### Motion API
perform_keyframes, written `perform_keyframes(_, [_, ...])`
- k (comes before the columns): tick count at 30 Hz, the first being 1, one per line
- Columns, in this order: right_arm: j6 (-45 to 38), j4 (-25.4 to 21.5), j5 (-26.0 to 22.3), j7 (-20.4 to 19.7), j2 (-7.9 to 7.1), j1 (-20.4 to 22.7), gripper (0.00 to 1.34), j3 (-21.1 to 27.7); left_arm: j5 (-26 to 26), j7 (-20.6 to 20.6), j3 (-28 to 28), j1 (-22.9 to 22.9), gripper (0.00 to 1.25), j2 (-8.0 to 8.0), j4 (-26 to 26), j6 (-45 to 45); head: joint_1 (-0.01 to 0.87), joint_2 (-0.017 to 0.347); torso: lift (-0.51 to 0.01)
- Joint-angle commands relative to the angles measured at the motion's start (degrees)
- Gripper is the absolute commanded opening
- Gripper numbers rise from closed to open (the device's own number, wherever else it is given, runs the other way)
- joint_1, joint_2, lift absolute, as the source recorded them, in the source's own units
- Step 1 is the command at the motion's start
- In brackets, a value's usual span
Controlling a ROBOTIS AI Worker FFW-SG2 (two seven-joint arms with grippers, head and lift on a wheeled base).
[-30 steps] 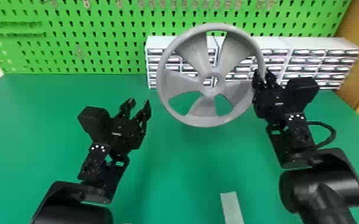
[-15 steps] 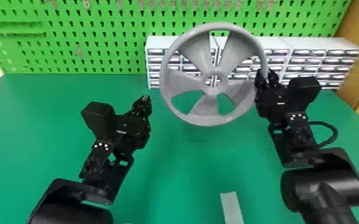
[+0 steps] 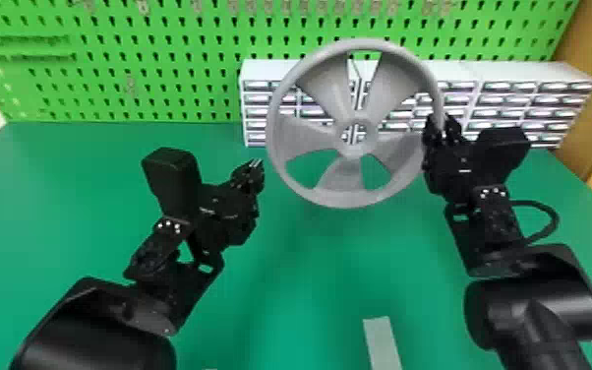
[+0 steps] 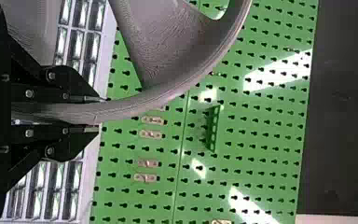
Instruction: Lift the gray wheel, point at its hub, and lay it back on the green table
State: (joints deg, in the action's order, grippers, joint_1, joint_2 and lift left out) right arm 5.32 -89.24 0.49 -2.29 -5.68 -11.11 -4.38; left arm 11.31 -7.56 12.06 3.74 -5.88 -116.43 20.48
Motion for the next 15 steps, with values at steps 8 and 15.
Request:
perform_keyframes(8, [-0.04, 1.62, 1.26, -0.61, -0.03, -1.72, 0.08, 0.08, 1.79, -1.31, 0.43, -2.15, 0.02, -1.06, -6.62, 7.47, 0.692, 0.048, -0.093])
perform_keyframes(15, [0.04, 3.64, 1.79, -1.31, -0.03, -3.74, 0.08, -0.36, 0.64, -1.23, 1.83, -2.42, 0.02, -1.67, -8.02, 8.7, 0.692, 0.048, -0.093])
